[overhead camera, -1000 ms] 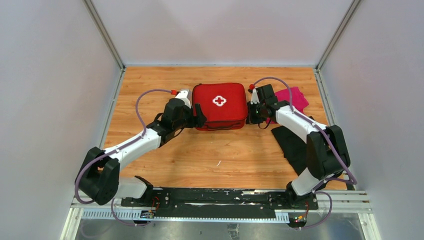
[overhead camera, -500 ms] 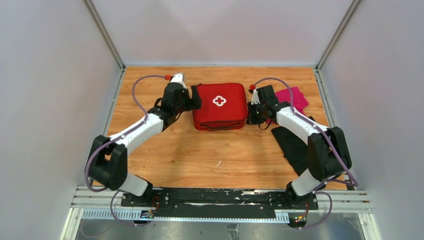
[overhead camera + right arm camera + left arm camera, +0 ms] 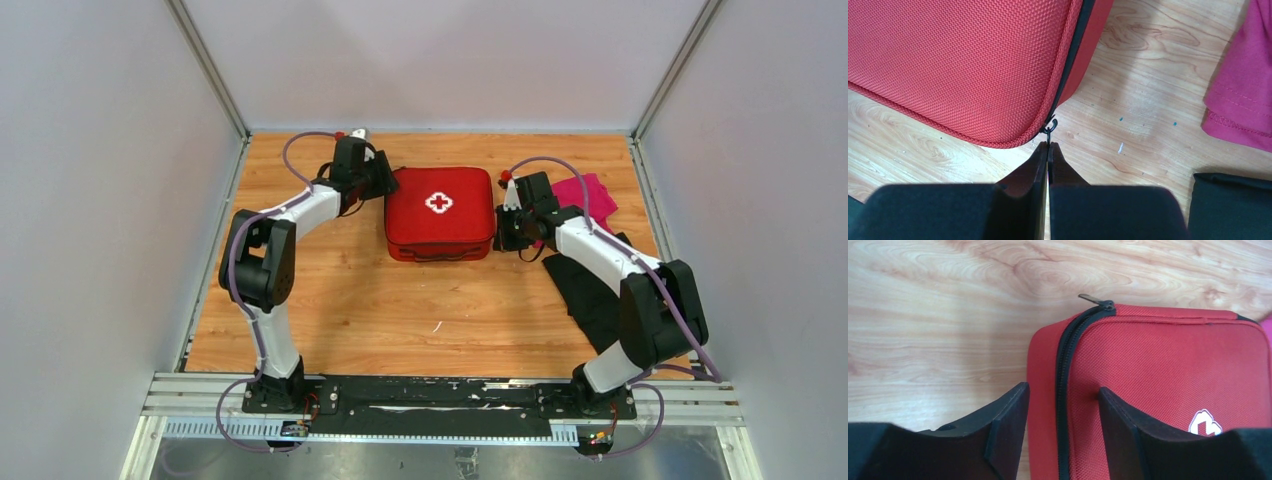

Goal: Organize the medicine kit

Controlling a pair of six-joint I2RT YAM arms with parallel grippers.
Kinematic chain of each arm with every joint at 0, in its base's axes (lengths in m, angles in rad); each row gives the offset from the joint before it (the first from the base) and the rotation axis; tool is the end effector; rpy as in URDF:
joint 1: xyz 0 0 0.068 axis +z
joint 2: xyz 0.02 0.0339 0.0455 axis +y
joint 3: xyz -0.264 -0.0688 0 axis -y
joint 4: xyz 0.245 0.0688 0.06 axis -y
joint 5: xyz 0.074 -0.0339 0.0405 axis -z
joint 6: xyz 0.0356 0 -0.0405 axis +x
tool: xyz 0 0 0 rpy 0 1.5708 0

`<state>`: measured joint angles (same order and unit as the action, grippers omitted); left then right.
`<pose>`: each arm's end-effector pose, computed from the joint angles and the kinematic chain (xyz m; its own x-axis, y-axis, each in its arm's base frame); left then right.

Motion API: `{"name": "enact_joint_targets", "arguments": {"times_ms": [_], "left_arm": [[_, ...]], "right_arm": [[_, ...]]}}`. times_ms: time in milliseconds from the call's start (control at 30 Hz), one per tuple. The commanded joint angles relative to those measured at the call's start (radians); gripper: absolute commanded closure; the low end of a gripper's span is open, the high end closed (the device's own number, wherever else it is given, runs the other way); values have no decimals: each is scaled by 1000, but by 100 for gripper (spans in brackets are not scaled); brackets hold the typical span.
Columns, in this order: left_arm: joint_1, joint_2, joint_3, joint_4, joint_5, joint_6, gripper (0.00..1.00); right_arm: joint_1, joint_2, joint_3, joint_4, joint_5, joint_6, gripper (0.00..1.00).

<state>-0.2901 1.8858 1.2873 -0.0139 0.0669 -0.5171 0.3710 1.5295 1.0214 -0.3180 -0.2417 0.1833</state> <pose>0.4091 -0.1246 0.2131 -0.6458 -0.3220 -0.6923 0.0214 0.8988 -0.4379 0.3007 0.1261 0.2307 -0.7655 -0.1079 -0.6343 -0.3699 0.8805 0.2966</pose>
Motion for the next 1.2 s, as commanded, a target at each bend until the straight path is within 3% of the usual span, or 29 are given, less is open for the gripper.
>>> {"name": "enact_joint_targets", "arguments": {"times_ms": [0, 233, 433, 567, 800, 833, 967, 1167], "left_arm": [[9, 33, 18, -8, 107, -28, 47], [11, -61, -134, 105, 183, -89, 86], [11, -222, -295, 106, 116, -129, 94], [11, -397, -404, 25, 21, -132, 100], [11, -659, -523, -209, -162, -101, 100], [11, -693, -541, -236, -176, -96, 97], [11, -816, -567, -323, -214, -62, 70], [-1, -923, -534, -413, -174, -12, 53]], "right_arm": [[11, -36, -26, -59, 15, -12, 100], [9, -31, -19, -63, 27, -22, 100], [9, -10, -1, -62, 26, -28, 100], [9, 12, 22, -62, 18, -46, 100], [5, 69, 82, -58, -7, -91, 100], [5, 85, 95, -53, -17, -98, 100], [5, 144, 151, -45, -52, -135, 100], [3, 195, 218, -39, -71, -165, 100]]}}
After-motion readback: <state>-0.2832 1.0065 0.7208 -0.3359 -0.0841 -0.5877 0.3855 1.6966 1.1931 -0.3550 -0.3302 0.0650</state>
